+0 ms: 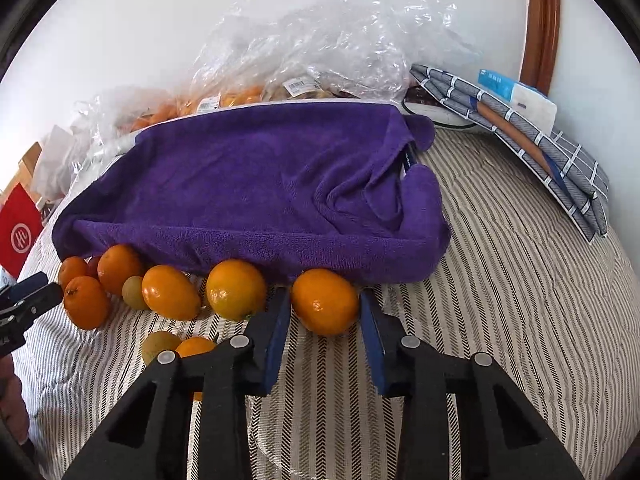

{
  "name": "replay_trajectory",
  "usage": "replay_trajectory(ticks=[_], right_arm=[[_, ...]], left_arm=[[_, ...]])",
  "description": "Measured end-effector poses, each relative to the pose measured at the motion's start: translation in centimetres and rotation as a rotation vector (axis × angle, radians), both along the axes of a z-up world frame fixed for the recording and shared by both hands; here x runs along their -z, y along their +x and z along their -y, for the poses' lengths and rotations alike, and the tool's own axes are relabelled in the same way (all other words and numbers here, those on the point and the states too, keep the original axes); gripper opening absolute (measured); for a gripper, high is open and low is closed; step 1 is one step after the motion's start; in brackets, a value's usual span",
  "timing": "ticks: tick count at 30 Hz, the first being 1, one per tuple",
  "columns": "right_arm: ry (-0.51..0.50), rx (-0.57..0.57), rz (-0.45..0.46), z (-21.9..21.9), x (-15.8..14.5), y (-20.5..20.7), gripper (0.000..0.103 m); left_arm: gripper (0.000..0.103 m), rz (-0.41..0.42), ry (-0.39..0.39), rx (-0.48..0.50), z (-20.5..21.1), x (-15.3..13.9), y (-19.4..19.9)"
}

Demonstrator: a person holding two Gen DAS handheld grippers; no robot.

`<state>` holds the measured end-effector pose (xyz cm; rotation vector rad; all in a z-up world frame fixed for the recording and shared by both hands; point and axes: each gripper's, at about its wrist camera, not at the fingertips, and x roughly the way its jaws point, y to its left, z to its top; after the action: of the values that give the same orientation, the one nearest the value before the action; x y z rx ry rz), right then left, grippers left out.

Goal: Organize fruits
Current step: 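Grasp an orange with the right gripper while the left gripper grasps a large orange, then lift the orange with the right gripper while the left gripper lifts its large orange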

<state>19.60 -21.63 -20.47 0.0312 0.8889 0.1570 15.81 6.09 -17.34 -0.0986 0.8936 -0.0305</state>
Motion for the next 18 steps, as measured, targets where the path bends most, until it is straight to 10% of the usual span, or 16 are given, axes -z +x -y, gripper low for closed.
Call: replay_trajectory(ticks=[8,18], right_arm=[[-0.007,-0.036,0.029,-0.3,-0.4,-0.8,0.035],[0.055,-0.07,0.001,0.6,-0.5,-2.8,0.035]], left_arm=[[0.039,-0.034,-0.051,0.029,1.2,1.0,1.7],[0.04,-0.028,-0.059,-0.006,0.4,1.2,0.7]])
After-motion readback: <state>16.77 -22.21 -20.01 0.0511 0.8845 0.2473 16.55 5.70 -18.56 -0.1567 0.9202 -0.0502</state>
